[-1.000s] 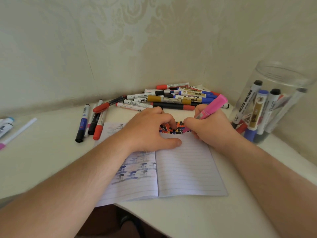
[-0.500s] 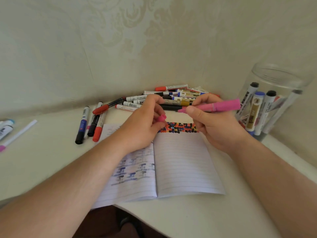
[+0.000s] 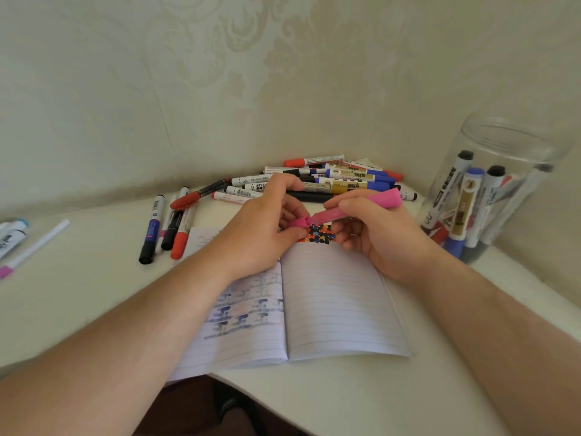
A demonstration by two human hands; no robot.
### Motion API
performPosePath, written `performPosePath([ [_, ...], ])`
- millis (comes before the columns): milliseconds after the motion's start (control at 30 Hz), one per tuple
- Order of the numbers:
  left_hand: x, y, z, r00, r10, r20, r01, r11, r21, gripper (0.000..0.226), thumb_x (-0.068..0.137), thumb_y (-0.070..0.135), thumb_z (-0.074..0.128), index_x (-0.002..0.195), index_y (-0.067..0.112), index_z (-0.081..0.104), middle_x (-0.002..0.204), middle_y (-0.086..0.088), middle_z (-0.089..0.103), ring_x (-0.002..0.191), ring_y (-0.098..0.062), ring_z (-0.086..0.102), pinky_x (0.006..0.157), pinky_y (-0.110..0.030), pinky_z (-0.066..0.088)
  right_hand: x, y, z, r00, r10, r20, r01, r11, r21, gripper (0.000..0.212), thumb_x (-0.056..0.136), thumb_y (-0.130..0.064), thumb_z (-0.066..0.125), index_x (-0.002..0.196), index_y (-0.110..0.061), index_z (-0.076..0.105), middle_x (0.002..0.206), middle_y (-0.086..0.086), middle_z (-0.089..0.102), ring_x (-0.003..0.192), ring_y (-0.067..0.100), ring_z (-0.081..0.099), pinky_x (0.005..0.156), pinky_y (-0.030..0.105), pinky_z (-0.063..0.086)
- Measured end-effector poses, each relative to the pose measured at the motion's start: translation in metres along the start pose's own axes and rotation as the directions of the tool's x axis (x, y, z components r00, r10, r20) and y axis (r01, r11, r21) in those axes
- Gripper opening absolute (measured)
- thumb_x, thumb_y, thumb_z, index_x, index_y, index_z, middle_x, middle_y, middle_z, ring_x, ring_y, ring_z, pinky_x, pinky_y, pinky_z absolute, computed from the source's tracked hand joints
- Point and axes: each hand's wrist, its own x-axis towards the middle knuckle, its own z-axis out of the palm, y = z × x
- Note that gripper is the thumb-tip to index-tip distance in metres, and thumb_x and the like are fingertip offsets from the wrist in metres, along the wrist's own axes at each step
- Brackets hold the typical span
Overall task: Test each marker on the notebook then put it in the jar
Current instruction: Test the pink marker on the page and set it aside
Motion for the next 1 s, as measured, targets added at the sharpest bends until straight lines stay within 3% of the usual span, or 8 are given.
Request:
performPosePath([
  [100, 0.0, -0.001, -0.003, 0.998, -0.051, -0.027, 0.046, 0.986, -0.162, 0.052, 0.092, 0.01, 0.076, 0.122, 0.038, 0.046, 0.103, 0.011, 0.077, 0.095, -0.01, 0.073, 0.088, -0.027, 0.054, 0.001, -0.001, 0.002, 1.0, -0.002, -0.025, 0.003, 1.0, 0.029, 0.004, 0.102, -0.013, 0.063, 0.101, -0.014, 0.067, 0.069, 0.009, 0.063, 0.059, 0.02, 0.057, 0.051, 0.028, 0.046],
  [200, 0.0, -0.002, -0.009, 0.994, -0.103, -0.036, 0.087, 0.946, -0.313, 0.043, 0.09, 0.012, 0.078, 0.121, 0.034, 0.058, 0.104, 0.007, 0.08, 0.097, -0.015, 0.075, 0.097, -0.039, 0.055, 0.005, -0.001, -0.002, 0.985, -0.052, -0.165, 0.073, 0.989, 0.125, 0.033, 0.091, -0.009, 0.077, 0.108, -0.018, 0.051, 0.074, 0.009, 0.062, 0.059, 0.019, 0.058, 0.052, 0.027, 0.048],
  [267, 0.0, 0.0, -0.011, 0.994, -0.112, 0.001, 0.106, 0.93, -0.351, 0.042, 0.082, 0.014, 0.083, 0.116, 0.03, 0.065, 0.103, 0.005, 0.08, 0.095, -0.014, 0.076, 0.097, -0.038, 0.055, 0.006, -0.003, -0.006, 0.964, -0.033, -0.264, 0.072, 0.987, 0.14, 0.049, 0.086, -0.007, 0.081, 0.118, -0.022, 0.048, 0.084, 0.009, 0.068, 0.063, 0.016, 0.065, 0.058, 0.024, 0.055],
  [333, 0.0, 0.001, -0.011, 0.996, -0.075, 0.046, 0.086, 0.94, -0.329, 0.044, 0.072, 0.011, 0.088, 0.109, 0.026, 0.07, 0.102, 0.003, 0.08, 0.097, -0.014, 0.076, 0.096, -0.034, 0.056, 0.007, -0.001, -0.007, 0.953, -0.028, -0.3, 0.072, 0.988, 0.134, 0.055, 0.088, -0.007, 0.08, 0.127, -0.023, 0.045, 0.092, 0.013, 0.074, 0.067, 0.017, 0.07, 0.062, 0.024, 0.057],
  [433, -0.001, 0.004, -0.008, 0.992, -0.056, 0.116, 0.084, 0.966, -0.245, 0.046, 0.065, -0.002, 0.092, 0.099, 0.024, 0.075, 0.095, 0.003, 0.08, 0.091, -0.013, 0.076, 0.086, -0.023, 0.058, 0.01, 0.004, -0.002, 0.955, -0.064, -0.289, 0.094, 0.991, 0.091, 0.043, 0.094, -0.01, 0.076, 0.124, -0.018, 0.045, 0.094, 0.02, 0.075, 0.068, 0.024, 0.07, 0.061, 0.027, 0.057],
  [533, -0.003, 0.007, -0.005, 0.984, -0.043, 0.171, 0.069, 0.987, -0.148, 0.049, 0.061, 0.004, 0.097, 0.1, 0.024, 0.073, 0.089, 0.005, 0.079, 0.085, -0.014, 0.075, 0.08, -0.024, 0.059, 0.014, 0.01, 0.002, 0.962, -0.084, -0.259, 0.08, 0.996, -0.027, 0.037, 0.094, -0.012, 0.077, 0.114, -0.022, 0.047, 0.078, 0.005, 0.074, 0.065, 0.025, 0.069, 0.061, 0.032, 0.058],
  [867, -0.003, 0.005, -0.003, 0.989, -0.08, 0.123, 0.083, 0.996, -0.02, 0.051, 0.074, 0.005, 0.089, 0.102, 0.035, 0.059, 0.087, 0.015, 0.078, 0.086, -0.001, 0.072, 0.083, -0.024, 0.048, 0.015, 0.012, 0.008, 0.934, -0.094, -0.344, 0.09, 0.996, -0.026, 0.043, 0.09, -0.01, 0.081, 0.11, -0.024, 0.045, 0.081, 0.004, 0.073, 0.067, 0.026, 0.073, 0.069, 0.04, 0.064],
  [1000, -0.002, 0.002, -0.001, 0.992, -0.077, 0.105, 0.077, 0.997, -0.001, 0.05, 0.08, 0.008, 0.085, 0.11, 0.041, 0.062, 0.093, 0.016, 0.077, 0.092, 0.001, 0.071, 0.09, -0.025, 0.051, 0.014, 0.012, 0.009, 0.918, -0.077, -0.39, 0.087, 0.996, 0.008, 0.043, 0.091, -0.011, 0.08, 0.113, -0.021, 0.045, 0.089, 0.013, 0.072, 0.071, 0.027, 0.077, 0.065, 0.032, 0.061],
])
